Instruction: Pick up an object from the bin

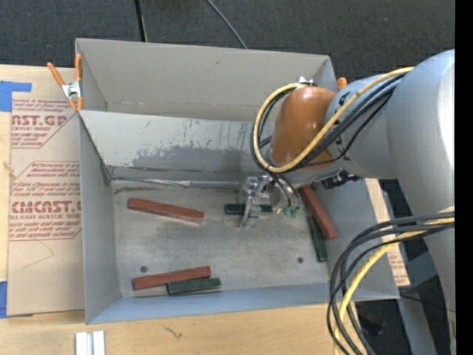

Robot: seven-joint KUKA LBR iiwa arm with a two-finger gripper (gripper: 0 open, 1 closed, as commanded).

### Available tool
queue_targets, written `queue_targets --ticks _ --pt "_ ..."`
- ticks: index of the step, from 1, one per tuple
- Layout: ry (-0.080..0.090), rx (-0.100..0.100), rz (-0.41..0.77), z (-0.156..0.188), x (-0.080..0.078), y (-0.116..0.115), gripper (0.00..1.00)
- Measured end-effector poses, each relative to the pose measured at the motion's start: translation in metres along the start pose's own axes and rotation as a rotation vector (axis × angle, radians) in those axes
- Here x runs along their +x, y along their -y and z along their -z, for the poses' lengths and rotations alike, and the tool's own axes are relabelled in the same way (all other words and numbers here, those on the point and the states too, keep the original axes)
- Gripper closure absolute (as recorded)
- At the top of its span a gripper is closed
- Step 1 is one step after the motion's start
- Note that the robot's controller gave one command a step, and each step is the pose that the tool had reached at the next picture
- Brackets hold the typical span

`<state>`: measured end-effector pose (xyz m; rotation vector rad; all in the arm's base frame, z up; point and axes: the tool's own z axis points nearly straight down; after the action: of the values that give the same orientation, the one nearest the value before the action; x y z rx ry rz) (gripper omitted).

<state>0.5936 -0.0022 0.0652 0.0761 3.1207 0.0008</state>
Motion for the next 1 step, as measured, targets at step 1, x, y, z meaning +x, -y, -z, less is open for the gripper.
queue_targets --ticks 1 --pt "-0.005 0.000 0.002 0.0023 0.0015 -0.0002 1.00"
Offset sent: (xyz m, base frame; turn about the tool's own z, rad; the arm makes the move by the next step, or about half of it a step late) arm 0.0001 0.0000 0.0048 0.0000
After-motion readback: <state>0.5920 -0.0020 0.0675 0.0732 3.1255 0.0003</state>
